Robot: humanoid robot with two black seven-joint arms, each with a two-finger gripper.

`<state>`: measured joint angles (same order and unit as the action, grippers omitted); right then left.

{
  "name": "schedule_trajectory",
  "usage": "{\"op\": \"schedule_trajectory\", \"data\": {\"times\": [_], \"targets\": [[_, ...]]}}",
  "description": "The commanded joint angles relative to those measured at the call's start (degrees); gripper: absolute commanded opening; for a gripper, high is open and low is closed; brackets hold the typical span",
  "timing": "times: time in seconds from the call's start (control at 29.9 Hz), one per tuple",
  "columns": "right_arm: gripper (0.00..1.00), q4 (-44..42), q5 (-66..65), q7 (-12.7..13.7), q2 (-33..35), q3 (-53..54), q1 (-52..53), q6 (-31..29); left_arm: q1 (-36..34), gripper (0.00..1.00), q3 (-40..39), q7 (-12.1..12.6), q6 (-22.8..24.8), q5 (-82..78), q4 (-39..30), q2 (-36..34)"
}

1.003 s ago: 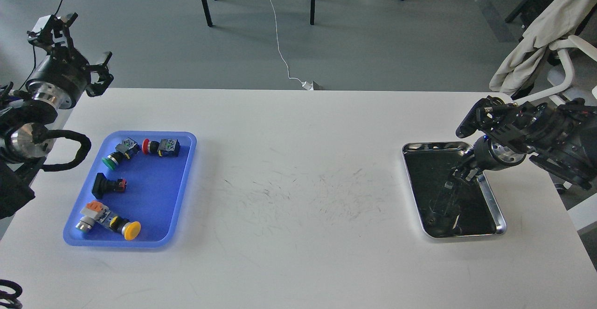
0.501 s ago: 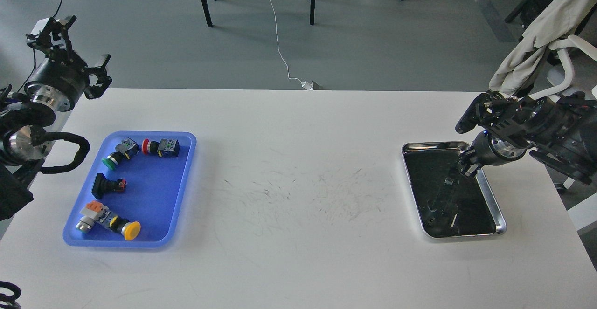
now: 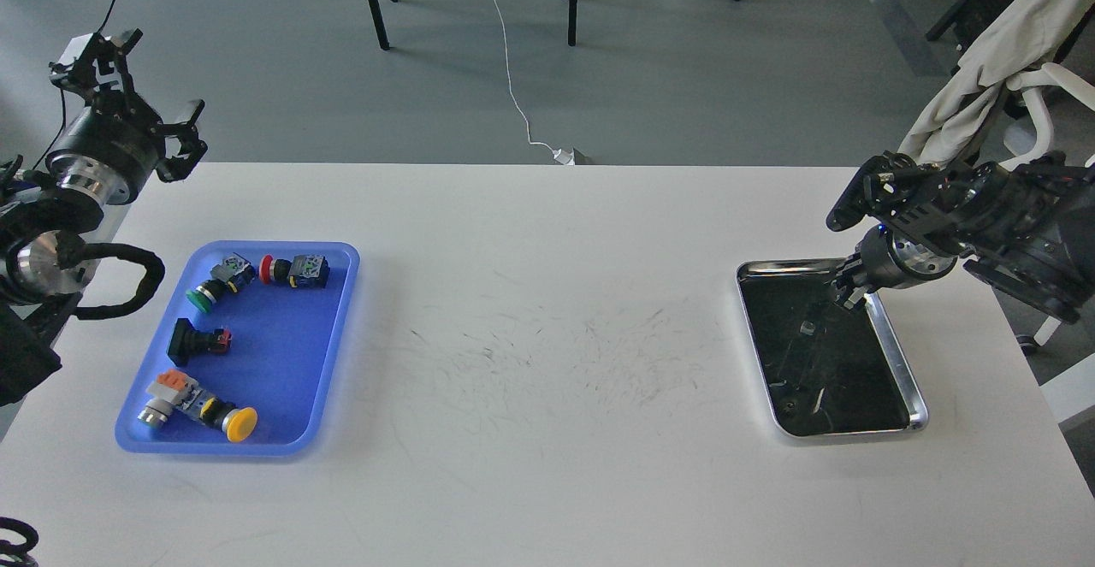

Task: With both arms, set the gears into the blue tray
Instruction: 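Lift the black ring with the right gripper toward the table center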

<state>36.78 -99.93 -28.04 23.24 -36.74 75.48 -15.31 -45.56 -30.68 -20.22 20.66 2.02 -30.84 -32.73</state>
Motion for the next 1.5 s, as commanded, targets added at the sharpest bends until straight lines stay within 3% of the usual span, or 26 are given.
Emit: {"op": "schedule_trajectory", "data": {"times": [0.0,0.4,0.7,0.9,1.47], "targets": [[0.01,0.0,0.2,0.0,-0.8,0.3,1.9,0.4,0.0,0.98,0.1,0.1,0.0,0.0,0.0,0.0],[0.01,-0.6,0.3,0.0,-7.6,7.8,5.9,4.0,-0.1,0.98,0.1,0.1,0.1,0.0,0.0,-1.2],[0.01,-0.4,0.5,0.0,-12.6,25.3,5.1,4.2,-0.1,0.98,0.1,0.2,0.3,-0.1,-0.1,-3.0],[0.01,4.5,1.7,0.0,-14.3,39.3,-0.4,6.3,-0.1,0.98,0.2,0.3,0.4,-0.1,-0.2,-4.1],[0.01,7.8,22.4,0.0,-19.5,43.3,-9.0,6.8,0.0,0.98,0.2,0.4,1.0,-0.1,-0.8,-7.6]]}}
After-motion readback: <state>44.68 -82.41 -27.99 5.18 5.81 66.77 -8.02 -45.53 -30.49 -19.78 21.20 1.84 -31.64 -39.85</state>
